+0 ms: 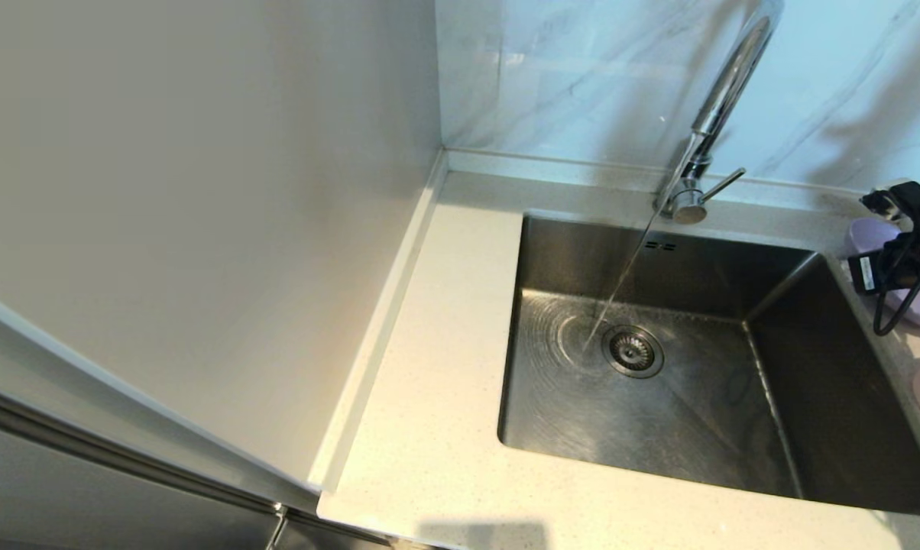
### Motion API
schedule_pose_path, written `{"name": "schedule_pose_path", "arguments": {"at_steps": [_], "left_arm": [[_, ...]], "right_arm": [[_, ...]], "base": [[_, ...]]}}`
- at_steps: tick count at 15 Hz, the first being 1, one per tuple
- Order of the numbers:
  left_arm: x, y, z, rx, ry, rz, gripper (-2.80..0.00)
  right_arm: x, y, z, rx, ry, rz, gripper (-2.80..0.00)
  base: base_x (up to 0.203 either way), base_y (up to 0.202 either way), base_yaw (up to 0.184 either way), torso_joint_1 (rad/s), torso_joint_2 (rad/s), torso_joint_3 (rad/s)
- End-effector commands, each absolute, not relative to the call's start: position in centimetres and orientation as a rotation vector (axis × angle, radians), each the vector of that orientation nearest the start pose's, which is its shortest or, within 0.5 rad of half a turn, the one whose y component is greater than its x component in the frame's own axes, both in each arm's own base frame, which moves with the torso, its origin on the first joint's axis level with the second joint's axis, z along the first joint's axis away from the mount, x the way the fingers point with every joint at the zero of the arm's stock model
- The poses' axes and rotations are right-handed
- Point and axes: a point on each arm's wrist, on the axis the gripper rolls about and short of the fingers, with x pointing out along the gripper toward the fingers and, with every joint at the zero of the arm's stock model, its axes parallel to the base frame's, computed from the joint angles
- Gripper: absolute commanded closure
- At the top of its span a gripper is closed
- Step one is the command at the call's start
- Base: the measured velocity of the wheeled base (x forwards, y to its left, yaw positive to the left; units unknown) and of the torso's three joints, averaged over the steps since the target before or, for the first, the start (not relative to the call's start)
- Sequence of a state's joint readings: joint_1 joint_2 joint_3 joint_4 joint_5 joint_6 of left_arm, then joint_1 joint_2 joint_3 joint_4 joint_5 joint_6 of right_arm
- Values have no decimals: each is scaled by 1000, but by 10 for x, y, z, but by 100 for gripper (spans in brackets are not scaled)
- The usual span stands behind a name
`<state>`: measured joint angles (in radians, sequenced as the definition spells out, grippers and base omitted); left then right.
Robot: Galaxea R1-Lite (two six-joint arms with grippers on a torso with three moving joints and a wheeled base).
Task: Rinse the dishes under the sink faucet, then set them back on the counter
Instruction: Place the plate on the table
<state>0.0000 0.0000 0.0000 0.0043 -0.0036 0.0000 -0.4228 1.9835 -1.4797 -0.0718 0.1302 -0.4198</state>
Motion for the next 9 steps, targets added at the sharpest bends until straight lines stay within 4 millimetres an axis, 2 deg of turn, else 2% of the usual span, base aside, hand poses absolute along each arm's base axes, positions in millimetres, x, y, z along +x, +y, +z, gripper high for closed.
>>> {"name": "schedule_pose_path", "arguments": {"at_steps": [1,9], "left_arm": [[-23,0,75,0,5,-3,0],[-23,0,75,0,5,-3,0]], "right_arm": [[369,-163,212,-292,476,-194,0],[369,-163,211,-291,475,-194,0]], "base": [[0,0,0,0,0,0],[0,0,0,0,0,0]]}}
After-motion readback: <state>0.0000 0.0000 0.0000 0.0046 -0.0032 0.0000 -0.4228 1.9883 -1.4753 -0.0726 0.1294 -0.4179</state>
